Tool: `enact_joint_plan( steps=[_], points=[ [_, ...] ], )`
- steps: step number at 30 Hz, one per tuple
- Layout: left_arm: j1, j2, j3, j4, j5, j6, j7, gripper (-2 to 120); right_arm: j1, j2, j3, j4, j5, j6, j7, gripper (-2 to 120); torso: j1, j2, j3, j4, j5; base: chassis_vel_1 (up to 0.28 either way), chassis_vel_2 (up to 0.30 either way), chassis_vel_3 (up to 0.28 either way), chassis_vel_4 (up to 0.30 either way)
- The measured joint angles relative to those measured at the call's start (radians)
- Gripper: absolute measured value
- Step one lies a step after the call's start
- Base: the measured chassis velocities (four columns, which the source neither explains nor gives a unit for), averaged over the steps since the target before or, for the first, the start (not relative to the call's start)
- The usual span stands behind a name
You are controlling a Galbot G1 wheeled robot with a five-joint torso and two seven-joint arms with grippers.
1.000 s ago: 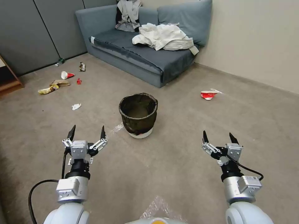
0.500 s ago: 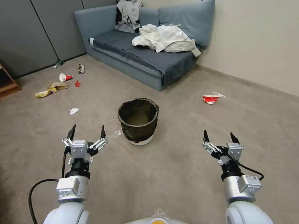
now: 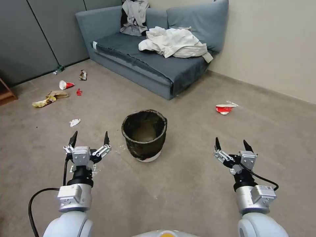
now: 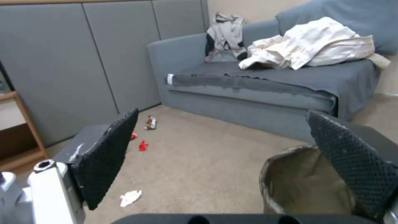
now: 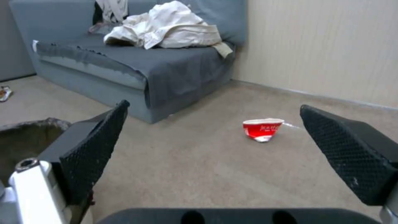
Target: Pick up the trash can from the floor.
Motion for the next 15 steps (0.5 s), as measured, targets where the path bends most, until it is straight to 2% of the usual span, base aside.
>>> enact_joint_plan(
  steps=[15],
  points=[
    [-0.032,0.013,0.001,0.015,-0.014,0.036,0.005,100,0.003,0.002,-0.003,-0.007,0.003,0.004,-0.001,100,0.000,0.000,0.000,0.0001,0.0001,-0.092,0.099,0.098,-0.094]
  ],
)
